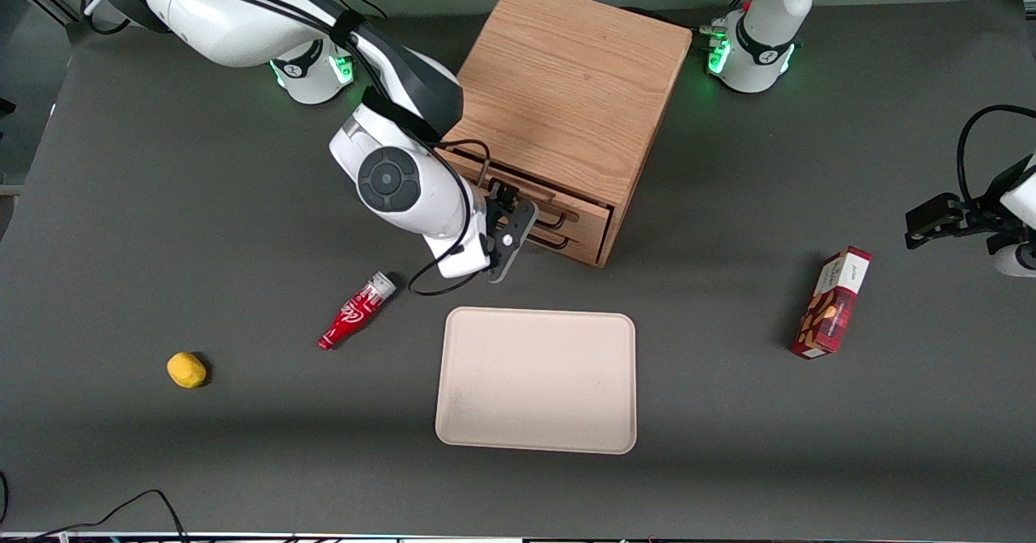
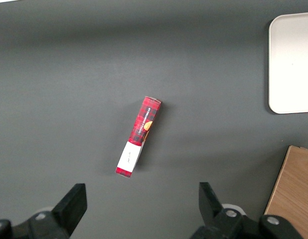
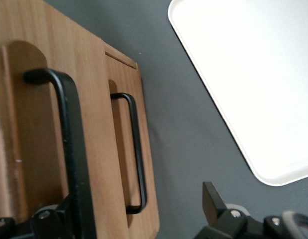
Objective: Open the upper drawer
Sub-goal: 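Pull the upper drawer outward by its handle with the right gripper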
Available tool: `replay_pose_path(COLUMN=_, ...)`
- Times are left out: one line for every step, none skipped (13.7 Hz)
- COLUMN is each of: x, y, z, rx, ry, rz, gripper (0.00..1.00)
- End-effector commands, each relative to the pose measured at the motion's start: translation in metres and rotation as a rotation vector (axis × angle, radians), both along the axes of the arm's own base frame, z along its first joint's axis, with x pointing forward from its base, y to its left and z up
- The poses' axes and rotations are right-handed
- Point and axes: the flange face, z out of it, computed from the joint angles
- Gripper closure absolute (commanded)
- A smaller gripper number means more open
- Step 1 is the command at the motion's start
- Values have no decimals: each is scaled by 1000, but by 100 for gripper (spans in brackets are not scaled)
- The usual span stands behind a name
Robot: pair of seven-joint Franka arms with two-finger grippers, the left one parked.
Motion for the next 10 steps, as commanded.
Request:
replay_pose_path(x=29, y=-18, z=7, rx=26, ry=-54, rz=35, gripper=0)
replay_pose_path(x=38, y=-26, z=11, rx=26, ry=-66, rz=35, gripper=0)
replay_pose_path(x=45, y=-33, z=11, rx=25, ry=-71, rz=26, gripper=0)
replay_pose_path(x=51, y=-39, z=14, rx=25, ry=-79, rz=14, gripper=0)
replay_pose_path(x=58, y=-45, z=17, rx=22, ry=-90, rz=-1, gripper=0)
replay_pose_path(x=64, y=-51, z=20, rx=21, ry=-100, rz=-14, gripper=0)
replay_pose_path(x=68, y=-55, z=24, rx=23, ry=-107, rz=-23, gripper=0)
replay_pose_path(x=72, y=-58, z=25, rx=22, ry=-115, rz=-24, gripper=0)
replay_pose_path(x=78, y=-64, z=26, rx=21, ry=-126, rz=-21, gripper=0)
replay_pose_path(x=83, y=-69, z=30, rx=26, ry=-143, rz=-20, gripper=0)
